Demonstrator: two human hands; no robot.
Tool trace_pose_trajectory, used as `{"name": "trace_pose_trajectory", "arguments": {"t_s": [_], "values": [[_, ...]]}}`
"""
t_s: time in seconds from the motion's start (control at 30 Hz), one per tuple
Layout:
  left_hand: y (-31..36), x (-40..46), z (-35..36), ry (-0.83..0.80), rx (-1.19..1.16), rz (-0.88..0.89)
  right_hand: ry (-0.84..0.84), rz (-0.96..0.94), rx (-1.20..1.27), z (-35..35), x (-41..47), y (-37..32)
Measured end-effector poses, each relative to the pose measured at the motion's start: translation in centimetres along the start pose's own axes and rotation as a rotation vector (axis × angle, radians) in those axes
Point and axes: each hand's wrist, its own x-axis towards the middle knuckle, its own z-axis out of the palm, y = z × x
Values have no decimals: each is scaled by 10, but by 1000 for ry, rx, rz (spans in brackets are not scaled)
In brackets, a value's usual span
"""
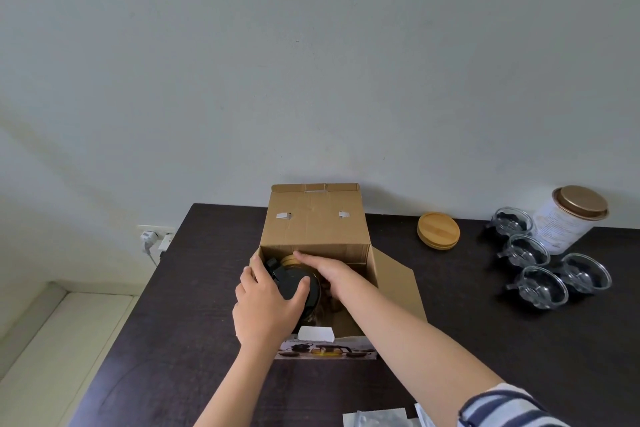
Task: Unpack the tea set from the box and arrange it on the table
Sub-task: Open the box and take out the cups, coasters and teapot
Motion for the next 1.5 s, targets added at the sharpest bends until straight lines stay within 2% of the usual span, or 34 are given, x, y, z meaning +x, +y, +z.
{"name": "trace_pose_trajectory", "arguments": {"t_s": [0.2,0.37,0.53,0.63,0.7,0.77,0.9,0.97,1.07,1.37,1.5], "values": [[1,0,-1,-3,-2,0,55,-48,125,1,-3,9],[1,0,0,-8,6,1,156,-94,58,-11,-21,0],[0,0,0,-4,-2,3,124,-269,57,-35,-68,-20],[0,0,-1,-7,8,9,176,-367,109,-68,-88,-21],[0,0,0,-11,16,14,267,-411,136,-94,-93,-13],[-1,0,0,-13,19,17,437,-420,147,-123,-87,1],[-1,0,-1,-13,5,12,743,-308,95,-170,-63,38],[-1,0,-1,-13,5,14,843,-252,28,-186,-53,58],[-1,0,-1,-11,0,15,965,-262,-89,-202,-44,76],[2,-1,-3,-25,6,0,965,-350,-401,-213,-16,106],[3,0,-3,-26,8,-4,956,-348,-452,-214,-13,112]]}}
